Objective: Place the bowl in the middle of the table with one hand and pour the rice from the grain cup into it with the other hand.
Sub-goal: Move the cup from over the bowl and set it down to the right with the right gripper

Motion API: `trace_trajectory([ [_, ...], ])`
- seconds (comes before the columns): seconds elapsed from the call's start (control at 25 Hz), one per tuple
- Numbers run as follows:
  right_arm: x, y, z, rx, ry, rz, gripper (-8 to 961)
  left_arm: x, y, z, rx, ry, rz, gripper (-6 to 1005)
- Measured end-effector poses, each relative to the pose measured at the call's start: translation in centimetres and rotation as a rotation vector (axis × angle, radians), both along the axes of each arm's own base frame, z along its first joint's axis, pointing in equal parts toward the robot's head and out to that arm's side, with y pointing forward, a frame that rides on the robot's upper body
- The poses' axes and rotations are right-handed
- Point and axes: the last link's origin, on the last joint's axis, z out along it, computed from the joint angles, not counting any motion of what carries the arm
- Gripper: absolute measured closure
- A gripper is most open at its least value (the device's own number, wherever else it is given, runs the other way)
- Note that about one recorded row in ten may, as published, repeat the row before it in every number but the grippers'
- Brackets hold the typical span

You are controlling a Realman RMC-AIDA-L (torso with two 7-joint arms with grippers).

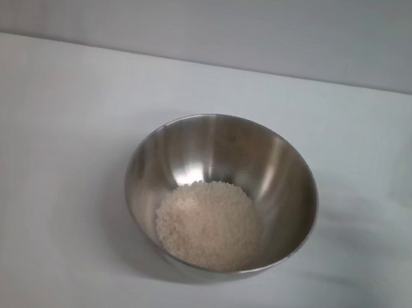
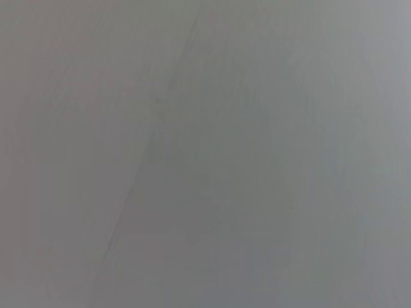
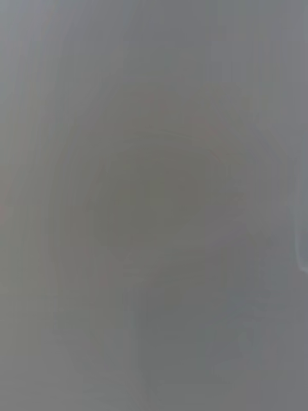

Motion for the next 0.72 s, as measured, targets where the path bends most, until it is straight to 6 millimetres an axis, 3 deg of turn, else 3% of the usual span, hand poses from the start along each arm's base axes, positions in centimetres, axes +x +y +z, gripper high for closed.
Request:
trace_trajectory([
  [0.28, 0.9, 1.6, -1.0, -0.110, 0.035, -0.030, 935, 0.0, -0.3, 0.1, 0.000, -0.019, -0.015, 350],
  [0.72, 0.8, 3.6, -2.1, -0.210, 0.009, -0.048, 935, 0.0, -0.6, 0.3, 0.007, -0.022, -0.023, 350],
])
